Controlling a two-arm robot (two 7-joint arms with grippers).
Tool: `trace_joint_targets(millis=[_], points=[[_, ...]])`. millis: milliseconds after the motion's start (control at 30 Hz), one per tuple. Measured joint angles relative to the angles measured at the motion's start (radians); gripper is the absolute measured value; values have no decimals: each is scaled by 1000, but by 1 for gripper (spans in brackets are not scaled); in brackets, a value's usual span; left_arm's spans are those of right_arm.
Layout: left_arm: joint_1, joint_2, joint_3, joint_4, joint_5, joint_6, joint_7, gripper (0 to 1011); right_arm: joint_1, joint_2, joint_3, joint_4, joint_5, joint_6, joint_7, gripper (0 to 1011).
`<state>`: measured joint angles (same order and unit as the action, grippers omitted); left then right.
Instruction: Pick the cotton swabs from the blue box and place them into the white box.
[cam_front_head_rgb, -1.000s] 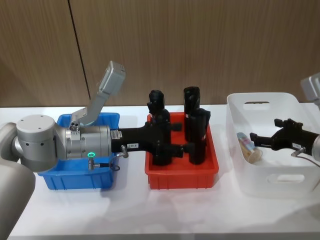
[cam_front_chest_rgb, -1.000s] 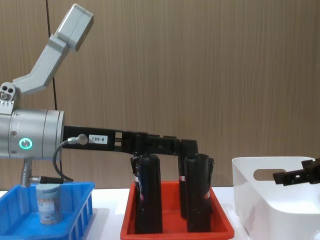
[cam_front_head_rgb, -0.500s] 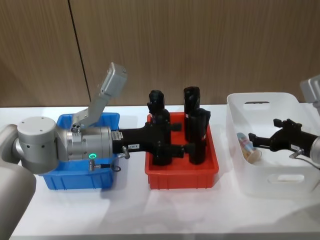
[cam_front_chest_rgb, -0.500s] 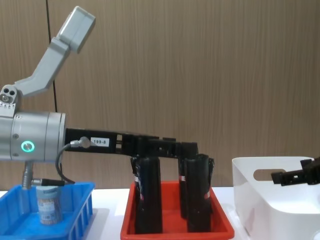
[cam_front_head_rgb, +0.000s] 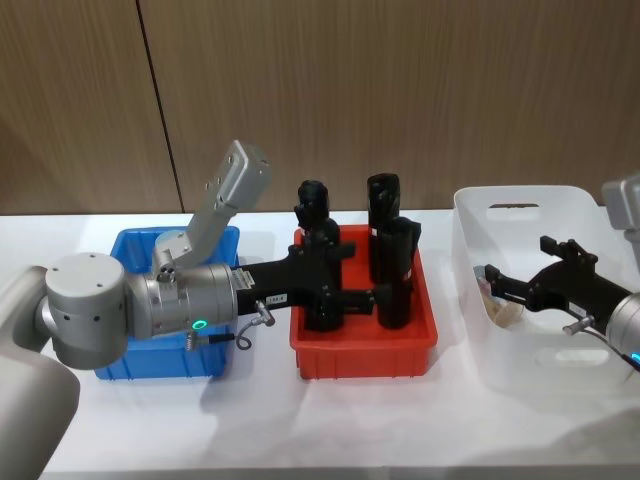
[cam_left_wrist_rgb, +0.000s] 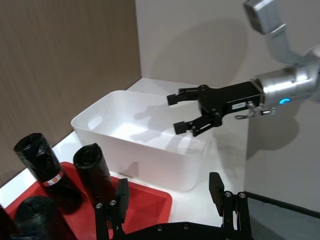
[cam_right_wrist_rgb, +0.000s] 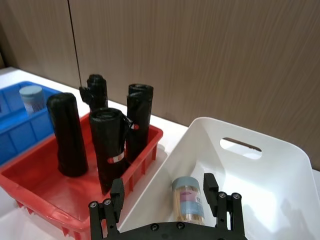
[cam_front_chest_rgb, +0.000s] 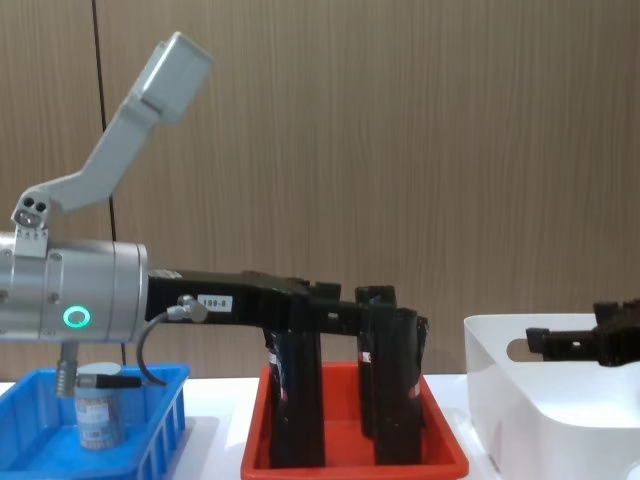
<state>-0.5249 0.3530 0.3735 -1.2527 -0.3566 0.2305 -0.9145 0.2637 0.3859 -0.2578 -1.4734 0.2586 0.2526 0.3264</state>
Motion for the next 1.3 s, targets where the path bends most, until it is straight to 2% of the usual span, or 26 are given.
trace_joint_targets(millis=[633,700,833,1033,1300], points=[[79,8,23,-104,43,-60,249,1004,-185,-33,21,-196,20,-146,-173,1002],[92,9,27,-121,50,-70,290,1004,-208,-37,24,-219,22,-163,-194,1002],[105,10,30,-137,57,-79,329,1004,-241,-43,28,-255,27,-190,-225,1002],[131,13,38,-171,71,-99,410,1004,-272,-48,32,-287,29,-214,-254,1002],[165,17,47,-215,89,-124,518,1004,-278,-49,33,-293,29,-219,-260,1002]])
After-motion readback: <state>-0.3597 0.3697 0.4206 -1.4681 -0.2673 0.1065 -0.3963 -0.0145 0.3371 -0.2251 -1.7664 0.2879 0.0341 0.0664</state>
